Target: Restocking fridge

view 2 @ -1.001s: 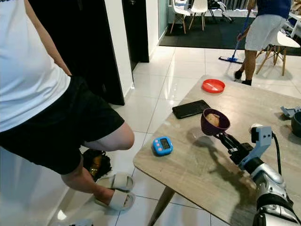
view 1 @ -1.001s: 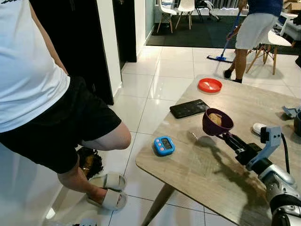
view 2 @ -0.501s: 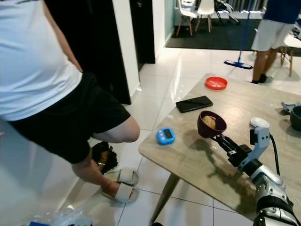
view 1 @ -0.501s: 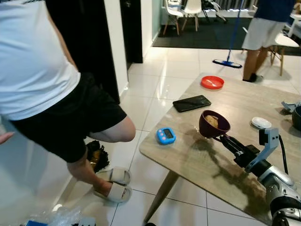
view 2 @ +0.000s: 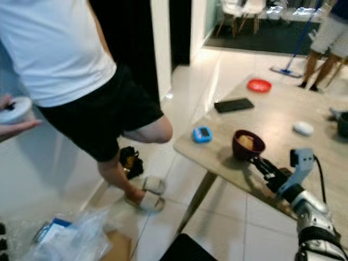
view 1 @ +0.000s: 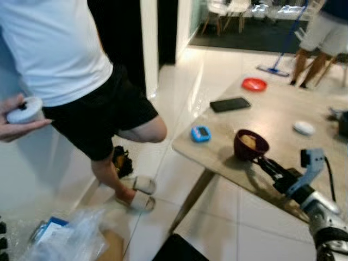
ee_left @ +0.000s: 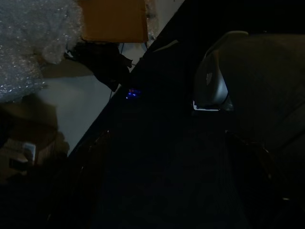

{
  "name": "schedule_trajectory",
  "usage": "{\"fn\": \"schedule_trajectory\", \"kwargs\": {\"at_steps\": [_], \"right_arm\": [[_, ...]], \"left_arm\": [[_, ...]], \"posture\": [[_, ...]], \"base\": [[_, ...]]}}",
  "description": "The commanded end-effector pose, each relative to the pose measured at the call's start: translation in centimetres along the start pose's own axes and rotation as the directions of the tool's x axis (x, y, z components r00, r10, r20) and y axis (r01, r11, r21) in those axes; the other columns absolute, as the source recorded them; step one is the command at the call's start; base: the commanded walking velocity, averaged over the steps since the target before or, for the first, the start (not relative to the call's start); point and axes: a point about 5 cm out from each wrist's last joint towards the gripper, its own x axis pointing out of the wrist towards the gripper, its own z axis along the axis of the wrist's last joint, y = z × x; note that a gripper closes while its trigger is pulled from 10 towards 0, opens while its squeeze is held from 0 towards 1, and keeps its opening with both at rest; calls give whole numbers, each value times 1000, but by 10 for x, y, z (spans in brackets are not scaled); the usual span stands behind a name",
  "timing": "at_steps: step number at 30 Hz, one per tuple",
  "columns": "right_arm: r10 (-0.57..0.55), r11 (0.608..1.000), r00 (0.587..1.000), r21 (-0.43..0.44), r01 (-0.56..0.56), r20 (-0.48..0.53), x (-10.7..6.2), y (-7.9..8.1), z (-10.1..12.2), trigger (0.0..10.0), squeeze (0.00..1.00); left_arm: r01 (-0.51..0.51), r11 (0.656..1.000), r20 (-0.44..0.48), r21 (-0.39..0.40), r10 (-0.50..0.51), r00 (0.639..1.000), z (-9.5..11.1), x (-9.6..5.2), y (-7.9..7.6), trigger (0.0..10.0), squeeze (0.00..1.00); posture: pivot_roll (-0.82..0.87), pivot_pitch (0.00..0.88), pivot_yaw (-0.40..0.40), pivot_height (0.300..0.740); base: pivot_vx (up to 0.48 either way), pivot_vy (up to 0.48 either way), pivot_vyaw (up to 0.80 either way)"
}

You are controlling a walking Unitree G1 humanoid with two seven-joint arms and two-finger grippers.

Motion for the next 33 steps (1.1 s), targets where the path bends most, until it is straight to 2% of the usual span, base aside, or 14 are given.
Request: {"fn": "schedule_trajectory", "kwargs": {"at_steps": [1,9,16,20,21,25,29,31,32,33], "right_arm": [[-21,1000,999,-19,21,30,0,-3,6,10000,0],[-159,987,987,-35,160,31,-8,-16,9,10000,0],[-305,950,952,-75,305,6,-15,-28,9,10000,0],[-346,935,938,-82,345,5,-17,-31,9,10000,0],[-398,914,917,-89,396,3,-21,-36,10,10000,0],[-457,884,890,-122,452,-11,-24,-40,10,10000,0],[-562,819,824,-187,542,-71,-32,-46,2,10000,0],[-562,819,824,-187,542,-71,-32,-46,2,10000,0],[-606,789,788,-216,576,-112,-37,-49,-6,10000,0],[-606,789,788,-216,576,-112,-37,-49,-6,10000,0]], "left_arm": [[42,999,-13,2,-42,999,-4,2,-10,10000,0],[41,999,-12,-1,-41,999,-2,2,-10,10000,0],[44,999,-10,-2,-44,999,-1,2,-11,10000,0],[45,999,-10,-2,-45,999,-1,2,-12,10000,0],[44,999,-10,-3,-44,999,-1,3,-13,10000,0],[41,999,-7,-4,-41,999,0,3,-13,10000,0],[39,999,-6,-2,-39,999,0,3,-14,10000,0],[39,999,-6,-2,-39,999,0,3,-14,10000,0],[39,999,-8,5,-39,999,0,3,-14,10000,0],[39,999,-8,5,-39,999,0,3,-14,10000,0]], "posture": [[20,0,5,739],[19,0,5,739],[19,0,5,739],[17,0,4,739],[17,0,4,739],[16,0,4,739],[16,0,4,739],[16,0,4,739],[10,0,2,739],[10,0,2,739]], "base": [[-390,0,0],[-388,0,0],[-389,0,0],[-388,0,0],[-386,0,0],[-285,0,0],[0,0,0],[0,0,0],[0,0,0],[0,0,0]]}}
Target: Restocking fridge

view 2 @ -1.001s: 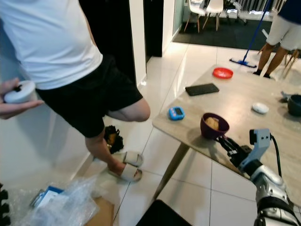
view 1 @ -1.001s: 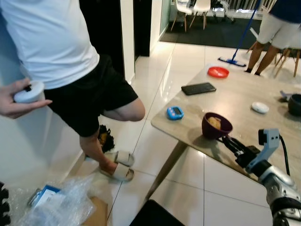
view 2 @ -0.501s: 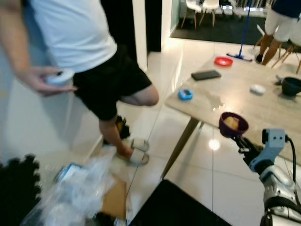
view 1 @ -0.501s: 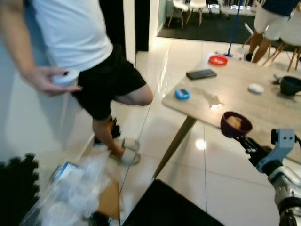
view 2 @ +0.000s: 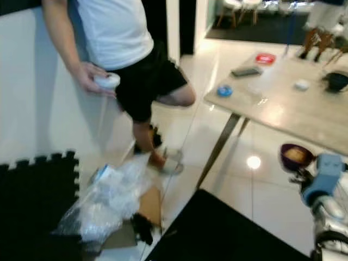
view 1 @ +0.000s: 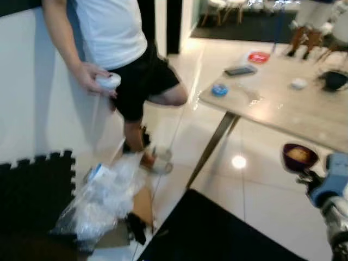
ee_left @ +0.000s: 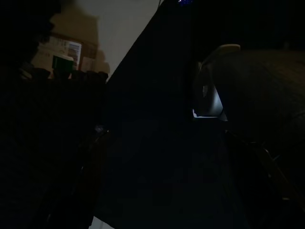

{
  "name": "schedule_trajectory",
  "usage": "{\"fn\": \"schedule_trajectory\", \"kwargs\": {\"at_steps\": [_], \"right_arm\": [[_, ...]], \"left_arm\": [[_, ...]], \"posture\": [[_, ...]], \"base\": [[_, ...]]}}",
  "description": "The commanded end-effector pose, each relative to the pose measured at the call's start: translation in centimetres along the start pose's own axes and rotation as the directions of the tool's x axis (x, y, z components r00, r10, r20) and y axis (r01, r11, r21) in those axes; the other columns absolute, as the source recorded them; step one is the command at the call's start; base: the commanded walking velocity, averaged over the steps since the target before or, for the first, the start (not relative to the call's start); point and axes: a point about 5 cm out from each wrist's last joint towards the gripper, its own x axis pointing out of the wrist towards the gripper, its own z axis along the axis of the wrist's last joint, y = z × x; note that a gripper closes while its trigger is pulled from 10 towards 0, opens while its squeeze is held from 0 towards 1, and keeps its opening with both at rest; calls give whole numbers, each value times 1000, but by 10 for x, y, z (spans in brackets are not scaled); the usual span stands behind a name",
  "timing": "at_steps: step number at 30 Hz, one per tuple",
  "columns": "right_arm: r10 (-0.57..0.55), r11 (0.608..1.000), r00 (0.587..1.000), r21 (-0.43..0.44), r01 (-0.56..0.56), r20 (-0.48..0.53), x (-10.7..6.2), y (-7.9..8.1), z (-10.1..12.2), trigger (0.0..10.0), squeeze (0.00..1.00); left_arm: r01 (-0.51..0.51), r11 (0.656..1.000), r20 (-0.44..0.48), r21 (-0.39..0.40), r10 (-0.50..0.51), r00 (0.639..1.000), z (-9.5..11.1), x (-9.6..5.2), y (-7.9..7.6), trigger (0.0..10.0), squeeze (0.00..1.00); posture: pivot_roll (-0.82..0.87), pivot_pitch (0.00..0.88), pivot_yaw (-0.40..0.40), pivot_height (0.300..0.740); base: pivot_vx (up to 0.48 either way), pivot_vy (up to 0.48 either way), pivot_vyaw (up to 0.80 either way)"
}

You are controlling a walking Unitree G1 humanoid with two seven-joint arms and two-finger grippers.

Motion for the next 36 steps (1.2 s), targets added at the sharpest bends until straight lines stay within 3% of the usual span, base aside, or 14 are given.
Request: {"fn": "schedule_trajectory", "kwargs": {"at_steps": [1,6,9,13,19,26,30,36], "right_arm": [[-63,998,997,-27,62,-41,-3,-6,-6,10000,0],[-126,991,983,-65,118,-137,-10,-3,-33,10000,0],[-136,990,967,-69,124,-215,-18,9,-59,10000,0],[-135,990,953,-76,119,-272,-24,18,-77,10000,0],[-129,991,925,-9,135,-357,-37,42,-109,10000,0],[-74,989,923,88,115,-377,-39,60,-119,10000,0],[-49,991,916,96,95,-398,-42,70,-126,10000,0],[-51,989,908,103,103,-417,-46,72,-132,10000,0]], "left_arm": [[60,998,-8,14,-59,998,-1,3,-17,10000,0],[50,998,-8,36,-49,999,0,3,-16,10000,0],[45,998,-10,43,-45,999,0,3,-13,10000,0],[44,998,-11,52,-43,999,0,2,-12,10000,0],[47,997,-13,68,-47,999,0,3,-14,10000,0],[53,996,-12,77,-52,999,1,4,-18,10000,0],[54,995,-12,84,-54,998,2,4,-18,10000,0],[56,995,-10,86,-55,998,3,4,-16,10000,0]], "posture": [[8,0,1,739],[6,0,0,739],[8,0,-1,739],[8,0,2,739],[18,0,14,739],[21,0,19,739],[20,0,21,739],[21,0,16,739]], "base": [[0,0,0],[0,0,0],[0,0,0],[0,0,0],[0,0,0],[0,0,0],[0,0,-747],[0,0,-800]]}}
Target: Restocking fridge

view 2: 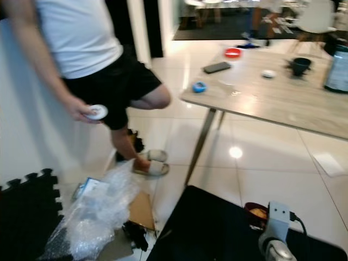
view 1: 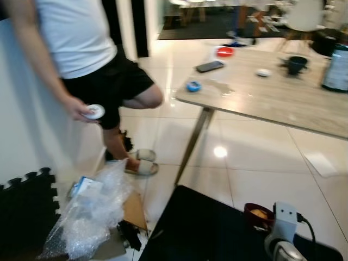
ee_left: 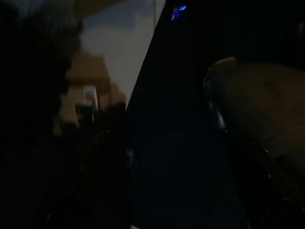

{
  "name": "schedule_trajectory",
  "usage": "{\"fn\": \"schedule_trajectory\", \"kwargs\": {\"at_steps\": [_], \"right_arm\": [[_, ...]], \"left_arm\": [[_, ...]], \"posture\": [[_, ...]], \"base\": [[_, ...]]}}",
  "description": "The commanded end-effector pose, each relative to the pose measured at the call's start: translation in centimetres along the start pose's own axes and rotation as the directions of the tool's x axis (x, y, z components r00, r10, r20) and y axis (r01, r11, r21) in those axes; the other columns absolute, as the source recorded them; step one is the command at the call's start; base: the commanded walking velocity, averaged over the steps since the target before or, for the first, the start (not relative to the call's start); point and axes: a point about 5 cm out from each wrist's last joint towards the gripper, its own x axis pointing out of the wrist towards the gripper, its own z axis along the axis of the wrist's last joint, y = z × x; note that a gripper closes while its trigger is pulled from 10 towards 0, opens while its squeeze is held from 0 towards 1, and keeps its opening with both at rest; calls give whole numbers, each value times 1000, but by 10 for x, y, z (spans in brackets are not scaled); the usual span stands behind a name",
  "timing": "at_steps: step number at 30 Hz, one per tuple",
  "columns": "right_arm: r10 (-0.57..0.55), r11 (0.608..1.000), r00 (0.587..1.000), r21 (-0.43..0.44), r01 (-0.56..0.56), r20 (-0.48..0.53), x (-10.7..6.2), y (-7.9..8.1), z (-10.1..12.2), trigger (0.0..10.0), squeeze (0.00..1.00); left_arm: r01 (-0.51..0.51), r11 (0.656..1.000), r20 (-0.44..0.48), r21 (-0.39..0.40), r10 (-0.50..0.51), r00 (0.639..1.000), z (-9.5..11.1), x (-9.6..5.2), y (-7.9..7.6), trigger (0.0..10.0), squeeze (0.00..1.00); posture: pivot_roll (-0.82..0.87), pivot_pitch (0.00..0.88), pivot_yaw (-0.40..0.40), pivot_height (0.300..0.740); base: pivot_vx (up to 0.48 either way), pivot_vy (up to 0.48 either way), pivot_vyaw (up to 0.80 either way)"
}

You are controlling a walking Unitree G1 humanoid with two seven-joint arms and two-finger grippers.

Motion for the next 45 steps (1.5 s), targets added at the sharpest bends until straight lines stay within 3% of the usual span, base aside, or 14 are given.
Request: {"fn": "schedule_trajectory", "kwargs": {"at_steps": [1,9,11,14,18,22,24,28,29,31,32,35,43,45], "right_arm": [[-4,1000,1000,17,4,13,0,0,2,10000,0],[33,996,996,78,-40,87,0,-2,12,10000,0],[53,988,986,134,-74,157,2,-3,27,10000,0],[57,985,981,150,-85,184,3,-3,34,10000,0],[142,975,929,113,-190,341,5,4,78,10000,0],[210,959,880,86,-271,426,4,12,98,10000,0],[276,934,821,61,-351,500,2,20,116,10000,0],[475,833,637,-77,-547,607,-9,43,148,10000,0],[475,833,637,-77,-547,607,-9,43,148,10000,0],[604,749,519,-208,-629,605,-17,59,160,10000,0],[604,749,519,-208,-629,605,-17,59,160,10000,0],[739,643,402,-387,-661,542,-27,81,172,10000,0],[814,568,322,-550,-612,483,-39,109,186,10000,0],[817,570,327,-576,-586,475,-40,111,189,10000,0]], "left_arm": [[62,998,-6,20,-62,998,0,2,-15,10000,0],[68,998,-4,17,-68,998,-1,2,-15,10000,0],[68,998,-4,17,-68,998,-1,2,-16,10000,0],[69,997,-4,17,-68,998,-2,2,-16,10000,0],[69,997,0,19,-69,998,0,2,-16,10000,0],[70,997,3,20,-70,998,1,3,-16,10000,0],[70,997,5,21,-70,998,1,3,-16,10000,0],[71,997,6,21,-71,997,2,3,-16,10000,0],[71,997,6,21,-71,997,2,3,-16,10000,0],[71,997,3,22,-72,997,1,2,-16,10000,0],[71,997,3,22,-72,997,1,2,-16,10000,0],[69,997,-6,22,-69,998,-3,2,-14,10000,0],[63,998,-12,19,-63,998,-6,0,-9,10000,0],[63,998,-12,18,-63,998,-6,0,-9,10000,0]], "posture": [[21,0,16,739],[20,0,16,739],[20,0,16,739],[20,0,16,739],[21,0,20,739],[21,0,20,739],[21,0,20,739],[22,0,22,739],[22,0,22,739],[19,0,22,739],[19,0,22,739],[19,0,22,739],[22,0,19,739],[22,0,19,739]], "base": [[0,0,-800],[0,0,-800],[0,0,0],[0,0,0],[0,0,0],[0,0,0],[0,0,0],[0,0,0],[0,0,0],[0,0,0],[0,0,0],[0,0,0],[0,0,0],[0,0,0]]}}
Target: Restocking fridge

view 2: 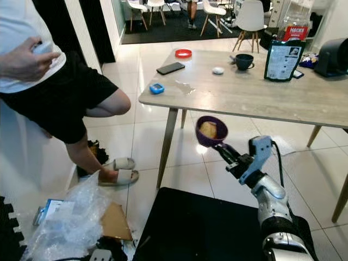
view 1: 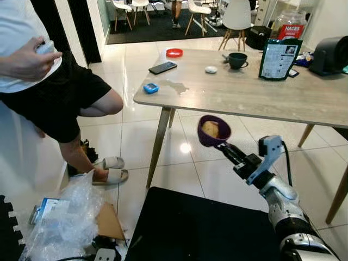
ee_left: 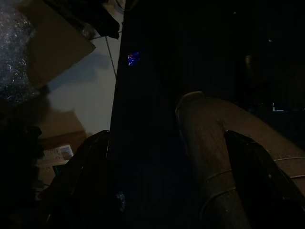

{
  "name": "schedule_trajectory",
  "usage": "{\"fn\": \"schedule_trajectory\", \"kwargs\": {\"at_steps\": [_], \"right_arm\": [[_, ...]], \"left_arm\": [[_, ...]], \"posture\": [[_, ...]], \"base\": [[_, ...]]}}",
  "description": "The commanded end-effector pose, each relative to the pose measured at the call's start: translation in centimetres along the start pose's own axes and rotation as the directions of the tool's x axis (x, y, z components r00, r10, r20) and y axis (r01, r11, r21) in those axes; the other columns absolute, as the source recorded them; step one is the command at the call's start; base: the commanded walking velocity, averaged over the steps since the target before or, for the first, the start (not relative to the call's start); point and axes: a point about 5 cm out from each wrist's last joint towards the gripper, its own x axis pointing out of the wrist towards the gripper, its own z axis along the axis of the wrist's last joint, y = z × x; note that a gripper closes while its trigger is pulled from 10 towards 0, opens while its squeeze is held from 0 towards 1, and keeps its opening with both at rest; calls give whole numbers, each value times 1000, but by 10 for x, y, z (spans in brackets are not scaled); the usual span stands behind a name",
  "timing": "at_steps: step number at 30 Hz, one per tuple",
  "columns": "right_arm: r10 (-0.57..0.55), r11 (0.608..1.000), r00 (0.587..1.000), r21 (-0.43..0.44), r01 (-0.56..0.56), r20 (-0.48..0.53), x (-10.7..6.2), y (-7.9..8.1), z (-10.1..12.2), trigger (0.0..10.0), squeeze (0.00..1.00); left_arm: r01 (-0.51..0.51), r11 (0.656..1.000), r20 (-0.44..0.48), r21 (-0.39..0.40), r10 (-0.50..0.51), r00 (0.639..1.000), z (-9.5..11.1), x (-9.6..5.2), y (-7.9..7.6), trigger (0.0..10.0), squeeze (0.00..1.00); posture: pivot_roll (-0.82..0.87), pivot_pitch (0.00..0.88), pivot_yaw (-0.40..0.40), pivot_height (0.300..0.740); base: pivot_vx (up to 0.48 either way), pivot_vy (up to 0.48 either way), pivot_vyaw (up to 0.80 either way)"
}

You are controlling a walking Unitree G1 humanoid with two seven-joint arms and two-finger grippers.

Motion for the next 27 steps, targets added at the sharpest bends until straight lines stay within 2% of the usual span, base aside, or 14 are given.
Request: {"fn": "schedule_trajectory", "kwargs": {"at_steps": [1,4,6,8,10,14,15,27], "right_arm": [[16,997,999,-79,-12,45,9,0,15,10000,0],[28,980,1000,-199,-25,13,15,2,22,10000,0],[63,959,997,-275,-71,-38,17,6,22,10000,0],[74,951,996,-295,-87,-56,17,8,21,10000,0],[95,917,988,-374,-136,-125,19,12,18,10000,0],[103,877,974,-444,-186,-203,20,16,13,10000,0],[95,852,964,-481,-208,-249,20,16,8,10000,0],[37,782,899,-547,-298,-437,11,10,-12,10000,0]], "left_arm": [[-5,1000,-67,4,5,998,-17,-5,6,10000,0],[-6,1000,-68,6,6,998,-16,-4,5,10000,0],[-7,1000,-70,7,7,998,-16,-4,4,10000,0],[-7,1000,-71,7,7,997,-16,-4,3,10000,0],[-7,1000,-76,8,7,997,-19,-4,1,10000,0],[-8,1000,-82,8,8,997,-22,-4,0,10000,0],[-9,1000,-84,8,9,996,-23,-4,0,10000,0],[-16,1000,-88,8,16,996,-24,-6,6,10000,0]], "posture": [[22,0,19,739],[22,0,19,739],[22,0,19,739],[22,0,19,739],[26,0,25,739],[31,0,23,739],[31,0,23,739],[33,0,18,739]], "base": [[0,0,0],[0,0,0],[0,0,0],[0,0,0],[0,0,0],[0,0,0],[0,0,0],[0,0,0]]}}
